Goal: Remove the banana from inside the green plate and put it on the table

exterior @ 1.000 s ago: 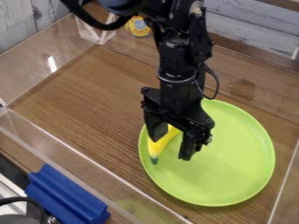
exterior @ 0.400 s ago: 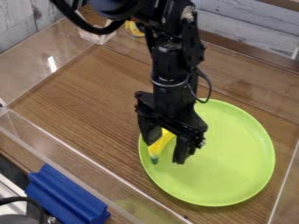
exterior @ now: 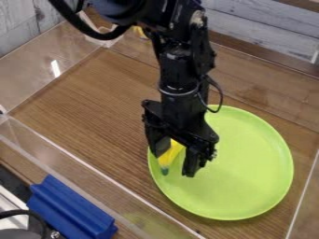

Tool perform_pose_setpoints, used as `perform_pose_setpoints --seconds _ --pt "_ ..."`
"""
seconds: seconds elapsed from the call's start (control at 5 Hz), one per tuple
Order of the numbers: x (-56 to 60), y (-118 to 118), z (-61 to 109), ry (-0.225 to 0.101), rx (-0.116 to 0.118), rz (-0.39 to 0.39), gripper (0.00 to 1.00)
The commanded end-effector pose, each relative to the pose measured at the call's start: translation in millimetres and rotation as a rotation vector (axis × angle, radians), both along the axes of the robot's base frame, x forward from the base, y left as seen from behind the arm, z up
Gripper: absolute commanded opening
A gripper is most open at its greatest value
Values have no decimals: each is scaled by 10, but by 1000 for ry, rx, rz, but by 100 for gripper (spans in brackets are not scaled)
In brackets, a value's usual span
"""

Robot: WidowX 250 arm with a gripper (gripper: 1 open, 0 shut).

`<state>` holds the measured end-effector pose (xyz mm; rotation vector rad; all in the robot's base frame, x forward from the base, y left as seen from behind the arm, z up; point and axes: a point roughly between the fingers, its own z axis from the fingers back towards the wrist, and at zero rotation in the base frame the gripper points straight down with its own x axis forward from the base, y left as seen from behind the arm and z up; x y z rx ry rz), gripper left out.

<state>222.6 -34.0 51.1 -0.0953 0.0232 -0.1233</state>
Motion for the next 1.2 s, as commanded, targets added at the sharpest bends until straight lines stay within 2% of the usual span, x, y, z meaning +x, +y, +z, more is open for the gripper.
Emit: perform_pose_setpoints --seconds 0.0,0.4,0.6,1.0 --pt "51 26 81 -48 -5 8 100" --pt "47 36 35 -50 -2 7 100" --pt "48 41 27 -46 0 2 0" --pt "36 68 72 -30 9 -15 0"
